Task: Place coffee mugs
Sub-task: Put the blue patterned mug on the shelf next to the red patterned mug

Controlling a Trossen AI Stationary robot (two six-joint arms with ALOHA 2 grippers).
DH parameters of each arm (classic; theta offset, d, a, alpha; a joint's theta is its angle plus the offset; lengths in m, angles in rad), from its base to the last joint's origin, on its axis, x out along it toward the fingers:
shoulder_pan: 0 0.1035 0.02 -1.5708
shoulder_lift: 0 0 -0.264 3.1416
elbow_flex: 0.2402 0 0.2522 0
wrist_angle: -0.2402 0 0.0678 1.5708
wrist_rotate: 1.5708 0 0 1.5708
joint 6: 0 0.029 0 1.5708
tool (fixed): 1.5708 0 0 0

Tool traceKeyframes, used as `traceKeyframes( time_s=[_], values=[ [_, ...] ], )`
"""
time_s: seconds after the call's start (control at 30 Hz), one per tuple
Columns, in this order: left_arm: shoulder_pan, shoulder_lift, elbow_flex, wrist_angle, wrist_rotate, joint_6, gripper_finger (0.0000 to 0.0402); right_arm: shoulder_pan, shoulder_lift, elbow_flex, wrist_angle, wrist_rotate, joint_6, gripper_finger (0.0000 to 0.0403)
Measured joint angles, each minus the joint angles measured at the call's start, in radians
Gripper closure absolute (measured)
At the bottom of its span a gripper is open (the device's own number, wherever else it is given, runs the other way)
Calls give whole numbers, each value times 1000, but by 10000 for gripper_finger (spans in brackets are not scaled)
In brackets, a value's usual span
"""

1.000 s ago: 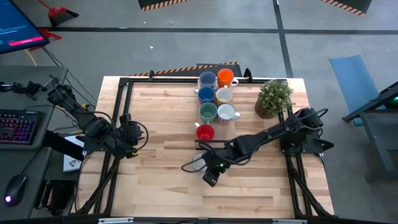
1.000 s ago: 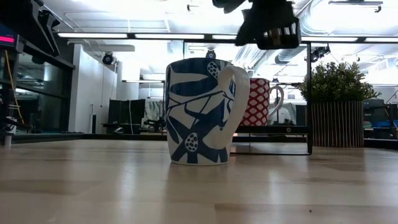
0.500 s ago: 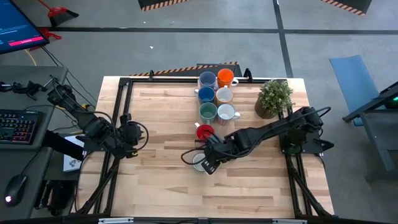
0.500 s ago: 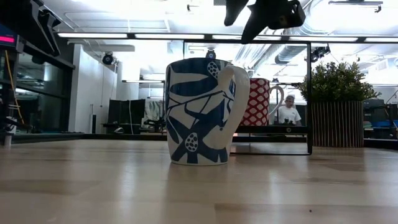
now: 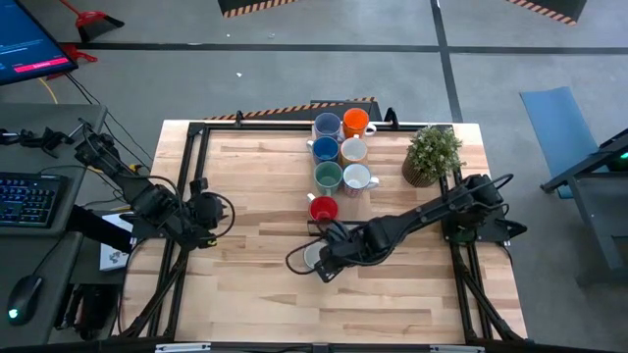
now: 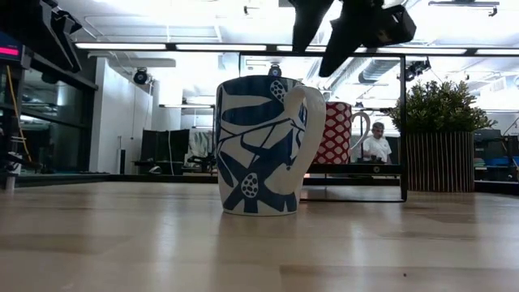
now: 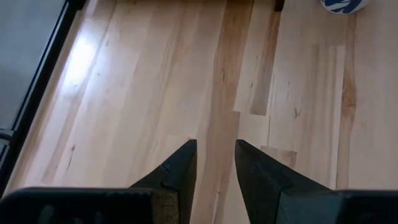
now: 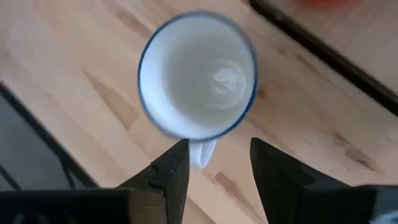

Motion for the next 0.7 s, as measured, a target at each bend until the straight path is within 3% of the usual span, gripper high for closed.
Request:
traceKeyframes(
  time_s=[0.7],
  values=[
    [0, 0, 0, 0, -3, -2, 303, -2, 59, 0, 37, 108, 32, 258]
  ],
)
